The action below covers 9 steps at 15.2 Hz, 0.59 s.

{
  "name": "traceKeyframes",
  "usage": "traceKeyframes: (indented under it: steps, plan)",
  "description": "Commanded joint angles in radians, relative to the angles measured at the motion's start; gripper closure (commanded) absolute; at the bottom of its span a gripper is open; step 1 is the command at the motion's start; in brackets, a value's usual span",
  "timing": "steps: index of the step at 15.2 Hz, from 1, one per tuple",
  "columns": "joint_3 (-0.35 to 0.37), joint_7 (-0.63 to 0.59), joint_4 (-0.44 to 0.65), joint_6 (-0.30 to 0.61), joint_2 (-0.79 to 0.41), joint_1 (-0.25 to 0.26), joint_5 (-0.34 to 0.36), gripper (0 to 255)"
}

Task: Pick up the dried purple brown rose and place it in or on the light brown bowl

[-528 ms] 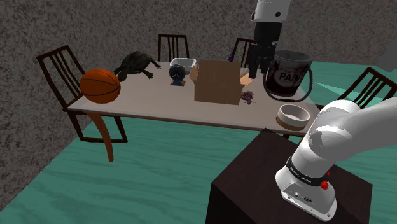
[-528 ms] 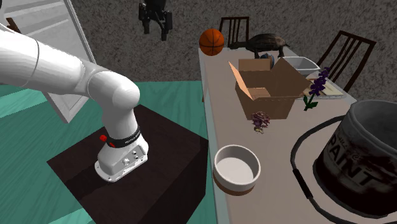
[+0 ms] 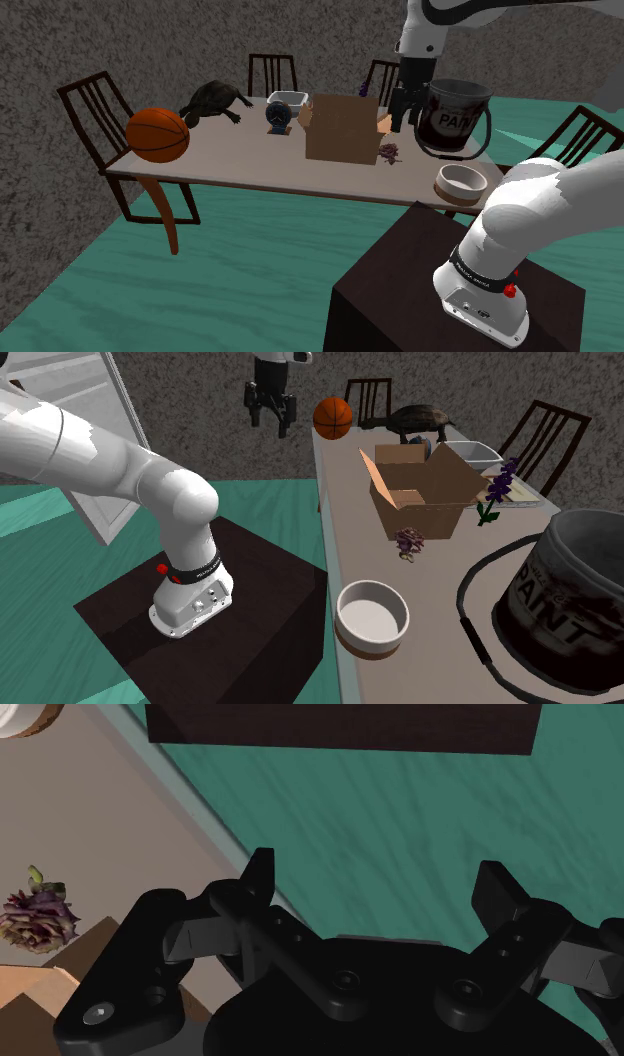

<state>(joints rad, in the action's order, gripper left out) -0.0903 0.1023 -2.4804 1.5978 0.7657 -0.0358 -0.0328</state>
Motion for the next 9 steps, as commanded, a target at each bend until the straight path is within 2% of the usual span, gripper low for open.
traceKeyframes:
  steps: [1, 9]
  plan:
    - [-0.03, 0.031, -0.015, 0.054, -0.037, -0.015, 0.026, 0]
    - [-0.156, 0.154, -0.045, 0.269, -0.214, -0.071, 0.108, 0]
